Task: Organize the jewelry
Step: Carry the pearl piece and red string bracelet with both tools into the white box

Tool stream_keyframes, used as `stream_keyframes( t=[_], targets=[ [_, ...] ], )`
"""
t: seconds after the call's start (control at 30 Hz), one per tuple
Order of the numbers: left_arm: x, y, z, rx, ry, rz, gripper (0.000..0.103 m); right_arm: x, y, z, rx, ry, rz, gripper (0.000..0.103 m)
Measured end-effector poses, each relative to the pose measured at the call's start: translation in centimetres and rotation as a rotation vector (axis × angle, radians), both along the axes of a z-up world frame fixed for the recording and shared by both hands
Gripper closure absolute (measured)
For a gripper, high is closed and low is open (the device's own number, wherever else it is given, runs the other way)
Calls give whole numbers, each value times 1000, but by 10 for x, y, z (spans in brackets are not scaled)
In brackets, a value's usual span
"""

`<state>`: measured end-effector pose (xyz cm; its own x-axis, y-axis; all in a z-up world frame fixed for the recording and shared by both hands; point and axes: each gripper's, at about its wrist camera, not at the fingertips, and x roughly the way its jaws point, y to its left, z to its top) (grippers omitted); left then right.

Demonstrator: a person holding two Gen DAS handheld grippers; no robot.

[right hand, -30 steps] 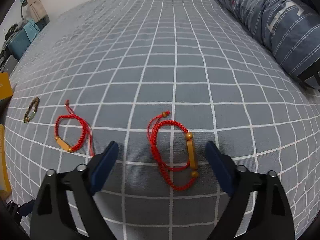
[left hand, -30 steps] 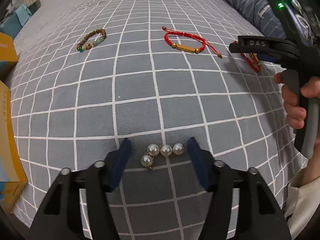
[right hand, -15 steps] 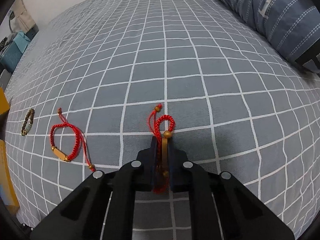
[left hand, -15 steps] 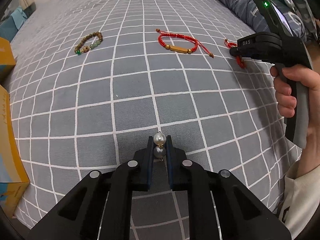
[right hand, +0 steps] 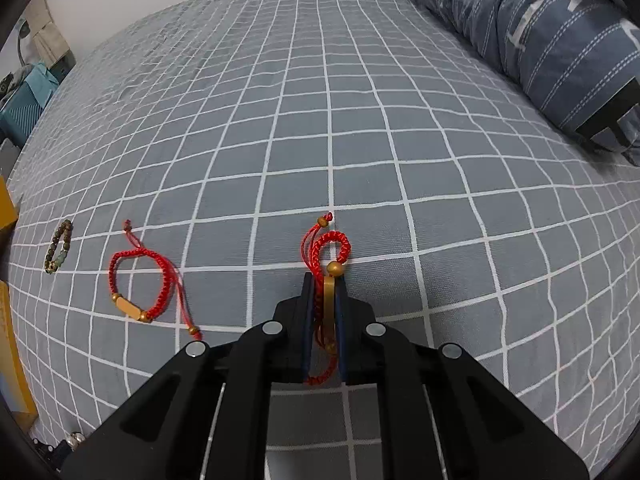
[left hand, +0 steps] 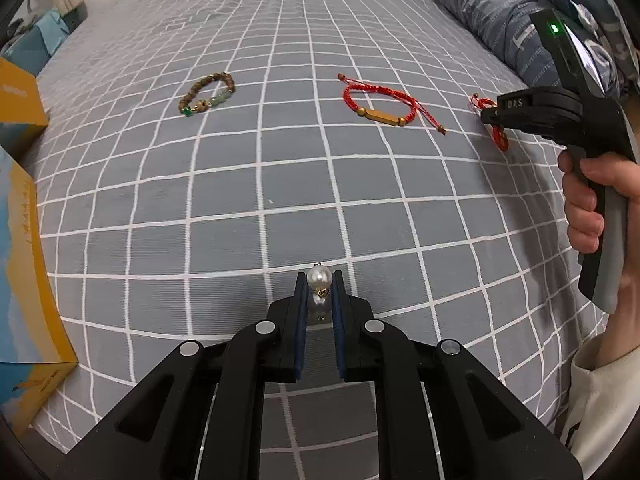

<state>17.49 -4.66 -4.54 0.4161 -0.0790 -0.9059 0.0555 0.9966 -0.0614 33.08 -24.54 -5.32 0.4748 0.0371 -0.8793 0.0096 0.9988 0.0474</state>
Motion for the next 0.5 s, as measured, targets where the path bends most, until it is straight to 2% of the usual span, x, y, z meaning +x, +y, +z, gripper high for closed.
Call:
stream_keyframes(
  t=[0.5],
  targets=[
    [-5,45,36,-9,-85,93,92,-25,35,51,-19,-110,53,94]
  ],
)
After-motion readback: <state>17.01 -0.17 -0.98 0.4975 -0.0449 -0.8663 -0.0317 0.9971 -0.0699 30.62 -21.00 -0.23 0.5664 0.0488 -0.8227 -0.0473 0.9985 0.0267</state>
